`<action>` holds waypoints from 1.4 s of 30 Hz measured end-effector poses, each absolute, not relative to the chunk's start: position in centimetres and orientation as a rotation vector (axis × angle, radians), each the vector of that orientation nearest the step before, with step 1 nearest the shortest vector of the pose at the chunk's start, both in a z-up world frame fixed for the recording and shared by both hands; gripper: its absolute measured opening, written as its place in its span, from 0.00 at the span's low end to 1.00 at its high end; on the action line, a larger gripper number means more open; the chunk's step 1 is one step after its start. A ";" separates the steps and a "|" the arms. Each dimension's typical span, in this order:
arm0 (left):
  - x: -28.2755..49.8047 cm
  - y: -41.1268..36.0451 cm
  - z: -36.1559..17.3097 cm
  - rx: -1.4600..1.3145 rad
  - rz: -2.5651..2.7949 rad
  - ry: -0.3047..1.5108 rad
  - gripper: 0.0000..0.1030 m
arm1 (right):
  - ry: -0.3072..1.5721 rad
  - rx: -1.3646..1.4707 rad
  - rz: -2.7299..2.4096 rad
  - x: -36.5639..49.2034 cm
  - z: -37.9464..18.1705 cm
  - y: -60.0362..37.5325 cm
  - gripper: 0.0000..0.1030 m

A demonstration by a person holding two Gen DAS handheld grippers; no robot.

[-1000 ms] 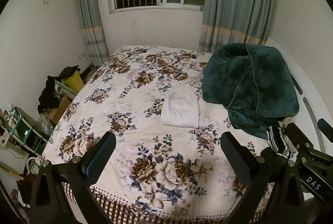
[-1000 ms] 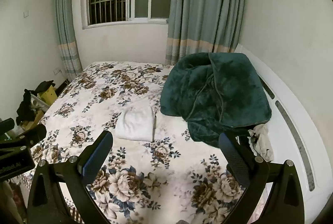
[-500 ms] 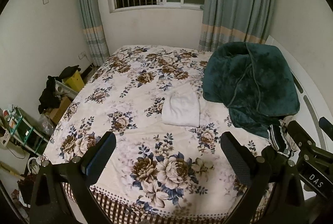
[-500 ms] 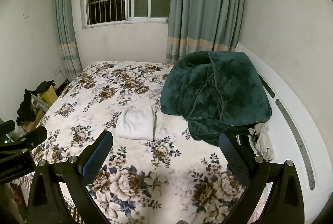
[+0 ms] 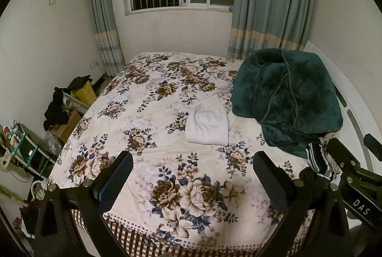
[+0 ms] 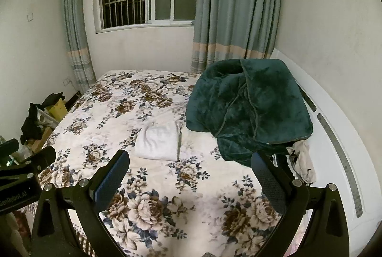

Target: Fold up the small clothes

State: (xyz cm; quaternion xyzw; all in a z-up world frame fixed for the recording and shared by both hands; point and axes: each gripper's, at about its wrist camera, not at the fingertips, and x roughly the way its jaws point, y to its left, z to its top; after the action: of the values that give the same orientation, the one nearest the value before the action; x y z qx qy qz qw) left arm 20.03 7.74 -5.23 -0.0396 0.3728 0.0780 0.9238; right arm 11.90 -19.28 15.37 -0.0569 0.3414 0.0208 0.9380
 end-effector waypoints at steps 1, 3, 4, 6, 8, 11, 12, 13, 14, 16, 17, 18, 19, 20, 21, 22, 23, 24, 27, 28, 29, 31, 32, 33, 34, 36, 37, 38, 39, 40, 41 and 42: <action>20.0 7.7 -5.2 -0.082 0.160 0.765 1.00 | 0.698 -0.116 0.042 11.8 15.3 -19.2 1.00; 20.0 7.6 -5.2 -0.082 0.160 0.765 1.00 | 0.697 -0.116 0.041 11.8 15.3 -19.2 1.00; 20.0 7.7 -5.2 -0.083 0.162 0.765 1.00 | 0.697 -0.115 0.041 11.9 15.3 -19.2 1.00; 20.0 7.6 -5.2 -0.083 0.163 0.764 1.00 | 0.698 -0.114 0.042 11.8 15.3 -19.2 1.00; 19.9 7.6 -5.2 -0.084 0.163 0.766 1.00 | 0.697 -0.116 0.042 11.9 15.3 -19.1 1.00; 19.9 7.5 -5.3 -0.088 0.162 0.766 1.00 | 0.697 -0.114 0.043 11.9 15.3 -19.2 1.00; 19.9 7.4 -5.3 -0.087 0.162 0.764 1.00 | 0.698 -0.113 0.044 11.9 15.3 -19.2 1.00; 19.9 7.5 -5.3 -0.085 0.161 0.767 1.00 | 0.698 -0.113 0.044 11.9 15.3 -19.2 1.00; 19.9 7.4 -5.3 -0.085 0.160 0.766 1.00 | 0.697 -0.114 0.044 11.9 15.2 -19.2 1.00; 19.9 7.4 -5.3 -0.084 0.162 0.764 1.00 | 0.698 -0.115 0.044 11.9 15.3 -19.3 1.00; 19.9 7.5 -5.3 -0.086 0.162 0.765 1.00 | 0.696 -0.114 0.045 11.9 15.3 -19.3 1.00; 19.9 7.5 -5.3 -0.087 0.161 0.765 1.00 | 0.695 -0.115 0.043 11.9 15.3 -19.2 1.00; 19.8 7.4 -5.3 -0.088 0.160 0.764 1.00 | 0.694 -0.117 0.042 12.0 15.3 -19.2 1.00; 19.8 7.4 -5.3 -0.088 0.160 0.765 1.00 | 0.695 -0.116 0.043 12.0 15.2 -19.3 1.00; 19.9 7.4 -5.3 -0.088 0.157 0.765 1.00 | 0.697 -0.114 0.043 11.9 15.3 -19.3 1.00; 19.9 7.5 -5.3 -0.087 0.158 0.765 1.00 | 0.696 -0.114 0.042 11.9 15.3 -19.3 1.00; 19.9 7.4 -5.3 -0.086 0.157 0.763 1.00 | 0.695 -0.114 0.041 11.9 15.2 -19.2 1.00; 20.0 7.4 -5.1 -0.084 0.156 0.762 1.00 | 0.695 -0.112 0.041 11.9 15.2 -19.2 1.00; 20.2 7.3 -5.0 -0.084 0.153 0.761 1.00 | 0.695 -0.111 0.038 11.8 15.1 -19.2 1.00; 20.1 7.3 -5.0 -0.084 0.154 0.762 1.00 | 0.695 -0.110 0.038 11.8 15.1 -19.2 1.00; 20.2 7.3 -5.0 -0.083 0.154 0.760 1.00 | 0.695 -0.110 0.037 11.8 15.1 -19.1 1.00; 20.3 7.2 -5.0 -0.082 0.152 0.761 1.00 | 0.695 -0.109 0.039 11.8 15.1 -19.2 1.00; 20.3 7.2 -5.0 -0.081 0.153 0.760 1.00 | 0.695 -0.110 0.038 11.8 15.1 -19.2 1.00; 20.3 7.2 -5.0 -0.081 0.151 0.761 1.00 | 0.694 -0.110 0.039 11.8 15.1 -19.2 1.00; 20.3 7.2 -5.0 -0.082 0.152 0.761 1.00 | 0.695 -0.108 0.040 11.8 15.1 -19.3 1.00; 20.3 7.1 -5.0 -0.082 0.153 0.761 1.00 | 0.695 -0.110 0.040 11.8 15.1 -19.3 1.00; 20.3 7.2 -5.0 -0.082 0.151 0.761 1.00 | 0.694 -0.110 0.040 11.8 15.1 -19.3 1.00; 20.3 7.2 -5.0 -0.082 0.152 0.761 1.00 | 0.694 -0.110 0.038 11.7 15.1 -19.3 1.00; 20.3 7.1 -5.0 -0.082 0.153 0.760 1.00 | 0.694 -0.109 0.038 11.7 15.1 -19.3 1.00; 20.3 7.1 -5.0 -0.081 0.152 0.759 1.00 | 0.695 -0.108 0.038 11.7 15.0 -19.3 1.00; 20.3 7.2 -5.0 -0.080 0.152 0.760 1.00 | 0.695 -0.108 0.038 11.8 15.0 -19.3 1.00; 20.3 7.1 -5.0 -0.080 0.154 0.759 1.00 | 0.695 -0.109 0.037 11.7 15.0 -19.3 1.00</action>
State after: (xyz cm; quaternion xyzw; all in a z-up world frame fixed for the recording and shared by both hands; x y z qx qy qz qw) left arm 20.28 7.14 -5.00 -0.0390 0.3700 0.0752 0.9252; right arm 11.70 -19.32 15.02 -0.0532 0.3403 0.0183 0.9386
